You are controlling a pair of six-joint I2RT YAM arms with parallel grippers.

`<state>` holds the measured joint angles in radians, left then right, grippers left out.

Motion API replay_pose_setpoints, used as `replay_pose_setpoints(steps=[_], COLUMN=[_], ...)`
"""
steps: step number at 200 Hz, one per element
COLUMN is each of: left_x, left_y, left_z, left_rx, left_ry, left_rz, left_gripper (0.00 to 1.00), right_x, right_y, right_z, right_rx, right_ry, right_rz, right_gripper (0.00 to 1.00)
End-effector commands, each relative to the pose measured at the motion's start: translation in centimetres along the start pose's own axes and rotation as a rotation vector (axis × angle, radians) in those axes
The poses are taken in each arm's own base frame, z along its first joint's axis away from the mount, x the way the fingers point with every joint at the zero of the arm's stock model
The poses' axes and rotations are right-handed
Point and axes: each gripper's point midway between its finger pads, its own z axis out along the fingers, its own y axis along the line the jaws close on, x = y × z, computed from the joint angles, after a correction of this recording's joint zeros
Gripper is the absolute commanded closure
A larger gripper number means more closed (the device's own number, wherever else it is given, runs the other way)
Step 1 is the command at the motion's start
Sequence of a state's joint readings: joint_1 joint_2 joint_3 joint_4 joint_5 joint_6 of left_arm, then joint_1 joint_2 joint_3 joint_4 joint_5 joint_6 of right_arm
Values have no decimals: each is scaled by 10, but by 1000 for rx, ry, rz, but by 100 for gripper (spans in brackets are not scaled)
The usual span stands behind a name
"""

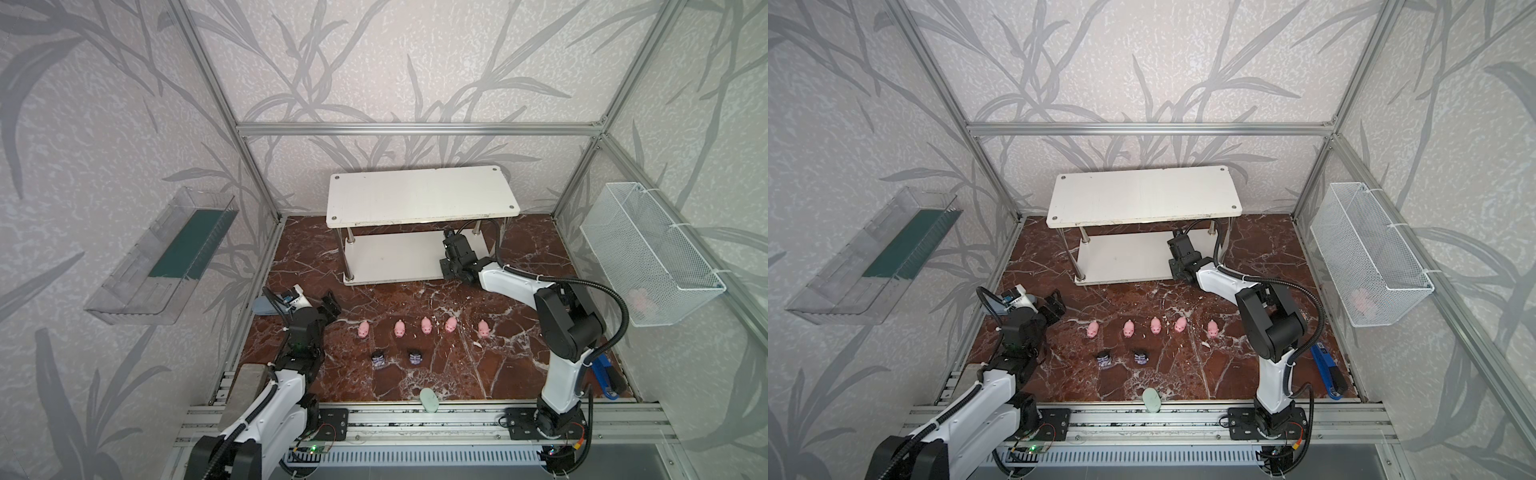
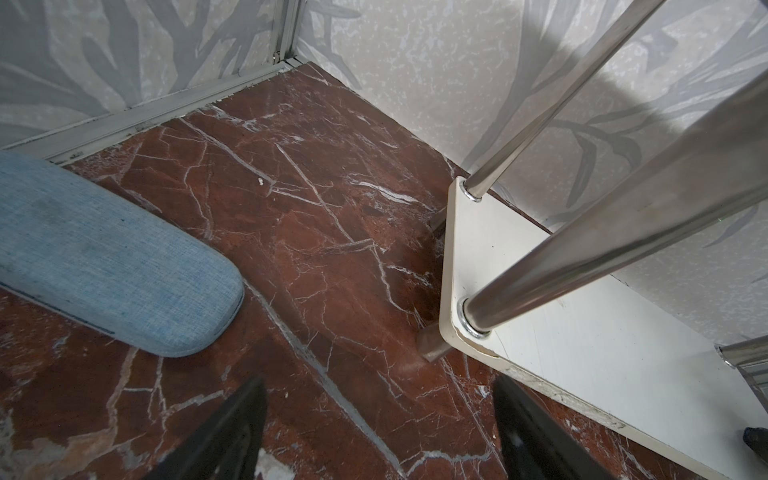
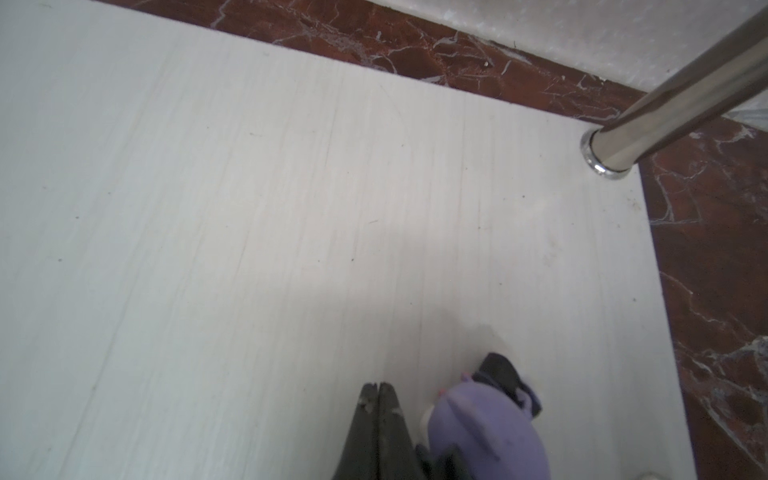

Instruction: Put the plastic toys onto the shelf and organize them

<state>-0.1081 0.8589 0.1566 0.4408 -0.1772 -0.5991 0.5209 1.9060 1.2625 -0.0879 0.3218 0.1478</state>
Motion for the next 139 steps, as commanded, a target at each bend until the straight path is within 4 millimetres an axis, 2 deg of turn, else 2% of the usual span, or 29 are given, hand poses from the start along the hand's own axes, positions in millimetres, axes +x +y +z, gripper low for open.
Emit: replay_pose_setpoints(steps=[1,139], left_x=[-3,-4], left_y=[3,0], left_z=[-1,0], left_rx=[-7,-1], left_ry=[-18,-15], left_rz=[-18,-18], left_gripper=[16,16], right_x=[2,17], right_y=[-2,-21], right_z=[2,-8], right_rx=[12,77], right_ry=[10,28], right_rz=[-3,-16], right_gripper=[100,100])
